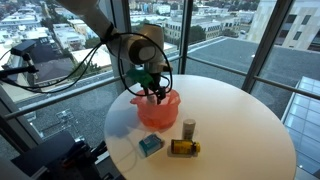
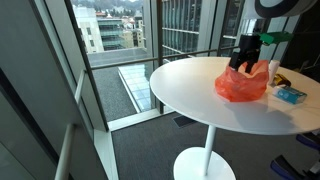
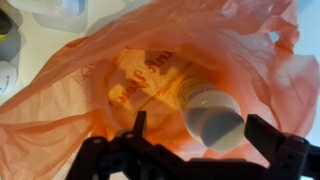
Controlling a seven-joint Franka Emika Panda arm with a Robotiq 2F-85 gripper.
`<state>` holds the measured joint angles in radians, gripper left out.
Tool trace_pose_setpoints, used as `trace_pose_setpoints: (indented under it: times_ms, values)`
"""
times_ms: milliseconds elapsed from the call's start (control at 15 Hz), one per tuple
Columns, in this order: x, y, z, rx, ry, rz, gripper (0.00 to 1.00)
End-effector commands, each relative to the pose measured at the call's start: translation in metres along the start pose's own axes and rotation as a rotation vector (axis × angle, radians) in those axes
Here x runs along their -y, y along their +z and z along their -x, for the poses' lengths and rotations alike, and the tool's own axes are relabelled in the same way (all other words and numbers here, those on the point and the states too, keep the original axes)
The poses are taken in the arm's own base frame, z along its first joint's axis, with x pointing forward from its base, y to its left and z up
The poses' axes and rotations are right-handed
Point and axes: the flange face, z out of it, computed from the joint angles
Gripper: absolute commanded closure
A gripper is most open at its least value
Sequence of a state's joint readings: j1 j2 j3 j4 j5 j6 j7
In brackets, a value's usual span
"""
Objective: Remove the white container from the plastic bag.
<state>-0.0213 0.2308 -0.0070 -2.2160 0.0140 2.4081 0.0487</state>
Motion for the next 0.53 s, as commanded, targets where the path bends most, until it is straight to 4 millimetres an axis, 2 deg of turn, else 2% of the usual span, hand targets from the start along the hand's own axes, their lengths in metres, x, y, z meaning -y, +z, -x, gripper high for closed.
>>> trace_pose_setpoints:
  times_ms: [0,200,467]
  values:
    - [0.0013,-0.0135,0.0029,-0.040,-0.020,-0.029,0.00]
    - [0.0043,-0.0180,0.0014,-0.055,-0.024,-0.039,0.00]
    - [0.0084,-0.0091,0.0013,-0.040,-0.026,-0.041,0.00]
